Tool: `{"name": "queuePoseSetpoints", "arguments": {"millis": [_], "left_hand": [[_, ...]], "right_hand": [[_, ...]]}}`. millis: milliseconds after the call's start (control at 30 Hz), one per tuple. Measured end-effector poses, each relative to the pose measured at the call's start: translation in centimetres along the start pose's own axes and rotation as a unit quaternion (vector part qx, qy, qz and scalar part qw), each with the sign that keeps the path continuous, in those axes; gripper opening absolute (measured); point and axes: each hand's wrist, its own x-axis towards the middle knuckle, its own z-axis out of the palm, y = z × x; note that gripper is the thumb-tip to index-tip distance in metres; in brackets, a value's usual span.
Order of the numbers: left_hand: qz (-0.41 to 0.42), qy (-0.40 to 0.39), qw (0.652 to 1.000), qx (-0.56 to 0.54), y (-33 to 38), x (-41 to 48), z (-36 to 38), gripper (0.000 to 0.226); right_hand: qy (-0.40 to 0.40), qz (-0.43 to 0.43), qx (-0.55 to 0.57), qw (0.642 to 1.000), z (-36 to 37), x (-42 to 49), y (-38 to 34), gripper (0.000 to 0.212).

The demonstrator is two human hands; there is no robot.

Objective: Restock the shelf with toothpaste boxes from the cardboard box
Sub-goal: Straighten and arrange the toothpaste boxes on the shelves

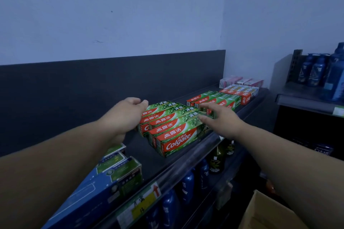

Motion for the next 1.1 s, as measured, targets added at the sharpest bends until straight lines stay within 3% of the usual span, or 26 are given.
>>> {"name": "queuePoseSetpoints", "arguments": {"millis": [133, 233, 333, 433, 467, 700, 833, 1100], "left_hand": [[-0.054, 0.031, 0.99, -0.127, 0.3, 0.2, 0.6, 0.047], [-0.086, 0.071, 0.977, -0.179, 1.0, -0.2, 2.4, 0.035], [-0.137, 0.104, 0.958, -0.229, 0.9, -0.4, 5.6, 0.037], [-0.165, 0.161, 0.94, -0.252, -1.6, 2.0, 8.6, 0.085], [-0.168, 0.184, 0.935, -0.25, -3.4, 3.5, 9.5, 0.09], [-0.207, 0.235, 0.91, -0.272, -1.8, 2.3, 11.3, 0.06], [-0.217, 0.226, 0.9, -0.304, -1.2, 2.1, 12.5, 0.048], [-0.208, 0.21, 0.895, -0.334, -1.4, 2.5, 14.8, 0.05]], "right_hand": [[-0.007, 0.015, 0.021, 1.0, -1.9, 2.1, -0.6, 0.036], [-0.025, 0.012, 0.012, 1.0, -3.0, 4.1, -0.8, 0.038], [-0.054, 0.025, 0.029, 0.998, -2.9, 6.2, -0.6, 0.041], [-0.077, 0.045, 0.036, 0.995, -1.7, 8.2, 0.2, 0.043], [-0.085, 0.058, 0.046, 0.994, -1.2, 8.8, 0.6, 0.043], [-0.194, 0.137, 0.198, 0.951, 0.6, 11.7, 2.8, 0.06], [-0.236, 0.132, 0.186, 0.944, 0.7, 12.7, 3.6, 0.074], [-0.252, 0.077, 0.109, 0.958, 0.4, 12.9, 4.2, 0.069]]}}
